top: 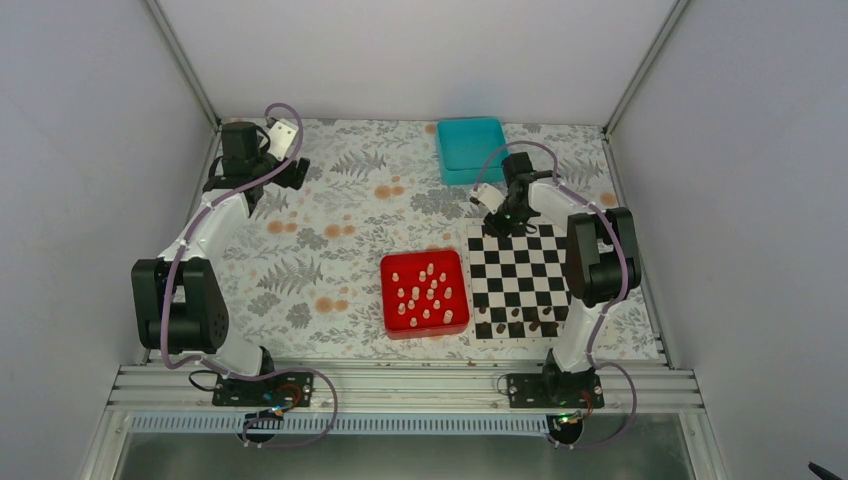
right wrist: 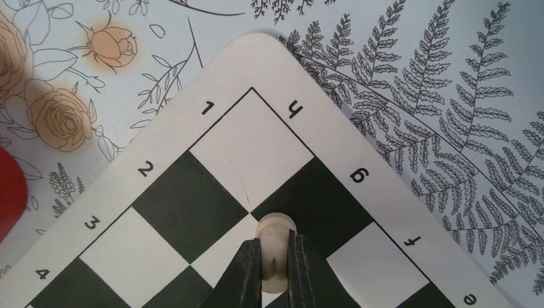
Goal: Set up the chess pieces on the board
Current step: Place the chess piece on the chessboard.
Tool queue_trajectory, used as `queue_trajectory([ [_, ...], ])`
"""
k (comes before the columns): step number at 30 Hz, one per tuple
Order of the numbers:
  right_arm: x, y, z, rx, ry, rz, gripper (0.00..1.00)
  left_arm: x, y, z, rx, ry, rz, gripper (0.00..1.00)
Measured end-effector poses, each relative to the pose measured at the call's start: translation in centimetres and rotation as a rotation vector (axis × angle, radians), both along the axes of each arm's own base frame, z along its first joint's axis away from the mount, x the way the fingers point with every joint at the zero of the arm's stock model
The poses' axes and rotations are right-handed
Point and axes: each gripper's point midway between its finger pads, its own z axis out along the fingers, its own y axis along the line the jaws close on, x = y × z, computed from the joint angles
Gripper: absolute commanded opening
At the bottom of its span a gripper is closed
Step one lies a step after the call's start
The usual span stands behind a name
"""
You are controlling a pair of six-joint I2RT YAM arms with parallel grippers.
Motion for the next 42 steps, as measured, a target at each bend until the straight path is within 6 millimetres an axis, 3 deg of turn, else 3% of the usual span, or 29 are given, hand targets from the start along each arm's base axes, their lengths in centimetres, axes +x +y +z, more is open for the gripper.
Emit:
queue_trajectory([
  [22, 0.8, -0.8, 0.1, -0.001, -0.022, -0.025, 0.04, -0.1, 0.0, -0.3, 0.001, 0.006, 0.001, 1.00],
  [33, 1.6, -0.7, 0.3, 0.006, -0.051, -0.042, 0.43, -0.1, 0.0, -0.3, 0.001, 0.006, 0.000, 1.00],
  [37, 1.7, -0.6, 0.6, 0.008, -0.052, -0.042, 0.47, -0.1, 0.0, -0.3, 0.002, 0.006, 0.000, 1.00],
  [42, 2.1, 0.7, 2.9, 0.023, -0.069, -0.005, 0.48, -0.1, 0.0, -0.3, 0.004, 0.006, -0.001, 1.00],
])
